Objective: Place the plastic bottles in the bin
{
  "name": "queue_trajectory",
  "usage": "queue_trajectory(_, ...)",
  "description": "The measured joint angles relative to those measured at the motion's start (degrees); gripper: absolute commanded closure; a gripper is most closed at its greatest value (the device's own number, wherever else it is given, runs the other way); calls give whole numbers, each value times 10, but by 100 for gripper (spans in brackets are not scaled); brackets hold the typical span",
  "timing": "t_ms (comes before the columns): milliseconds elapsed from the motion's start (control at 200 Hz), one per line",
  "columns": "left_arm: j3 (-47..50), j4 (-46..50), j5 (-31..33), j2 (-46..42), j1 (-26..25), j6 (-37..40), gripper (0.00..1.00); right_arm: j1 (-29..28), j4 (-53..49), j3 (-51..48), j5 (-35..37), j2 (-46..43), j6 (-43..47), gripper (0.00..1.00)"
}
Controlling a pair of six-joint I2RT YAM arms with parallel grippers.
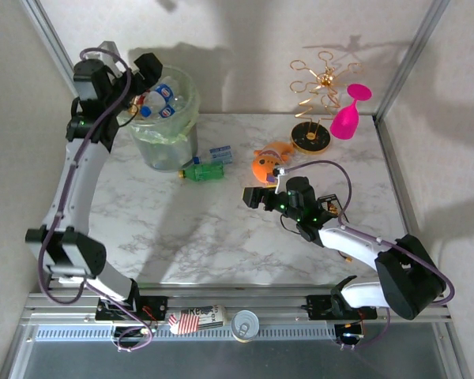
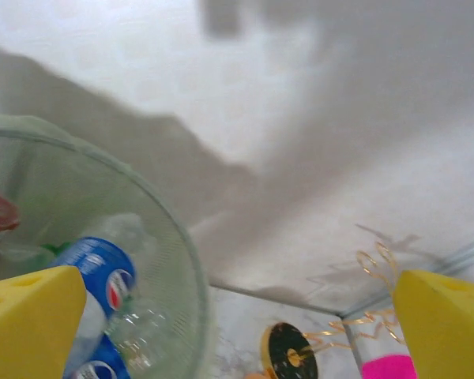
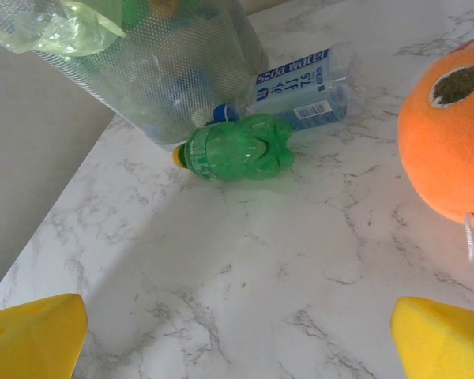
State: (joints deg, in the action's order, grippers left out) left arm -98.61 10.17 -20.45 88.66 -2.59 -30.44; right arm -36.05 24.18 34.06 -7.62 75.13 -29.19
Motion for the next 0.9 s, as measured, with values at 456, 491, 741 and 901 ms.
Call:
queue_trajectory(456,199,-116,107,-62,-168,54,0,56,-40,0,85,-55,-14,1)
queue_trajectory(491,214,-118,111,-62,-175,58,1,62,-41,-4,88,-65,-15,1)
queue_trajectory(741,265,-115,142,-24,-235,111,0,90,-59,-16,95,-92,-17,1)
queue_trajectory(901,265,-100,160,34,-247,147,0,104,-68,-16,77,-92,-16,1)
